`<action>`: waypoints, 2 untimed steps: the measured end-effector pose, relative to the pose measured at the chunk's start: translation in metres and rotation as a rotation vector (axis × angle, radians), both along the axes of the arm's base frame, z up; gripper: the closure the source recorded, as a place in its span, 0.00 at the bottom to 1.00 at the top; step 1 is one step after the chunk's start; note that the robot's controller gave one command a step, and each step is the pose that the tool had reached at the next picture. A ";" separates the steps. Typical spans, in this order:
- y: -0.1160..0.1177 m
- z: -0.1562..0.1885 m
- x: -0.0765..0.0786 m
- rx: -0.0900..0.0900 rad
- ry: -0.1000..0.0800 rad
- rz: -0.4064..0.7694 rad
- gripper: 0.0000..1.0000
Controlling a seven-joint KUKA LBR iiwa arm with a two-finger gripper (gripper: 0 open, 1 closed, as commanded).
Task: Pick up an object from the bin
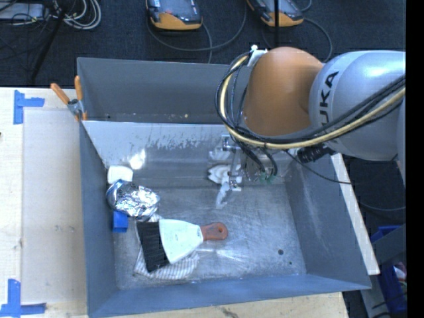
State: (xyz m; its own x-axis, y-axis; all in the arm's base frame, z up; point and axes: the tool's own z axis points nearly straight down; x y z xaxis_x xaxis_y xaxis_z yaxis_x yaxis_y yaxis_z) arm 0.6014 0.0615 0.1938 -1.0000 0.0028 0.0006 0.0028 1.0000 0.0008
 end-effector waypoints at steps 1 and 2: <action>0.000 0.000 0.000 0.000 0.000 0.000 0.00; 0.013 -0.113 -0.031 -0.001 -0.007 0.277 1.00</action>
Offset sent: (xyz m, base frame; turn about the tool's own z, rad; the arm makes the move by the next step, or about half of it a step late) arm -0.0366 0.0122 -0.1238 -0.2771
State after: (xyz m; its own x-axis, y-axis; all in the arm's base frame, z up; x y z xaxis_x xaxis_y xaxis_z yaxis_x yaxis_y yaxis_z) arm 0.5701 0.0748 0.0804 -0.9626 -0.2709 -0.0060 -0.2709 0.9626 -0.0014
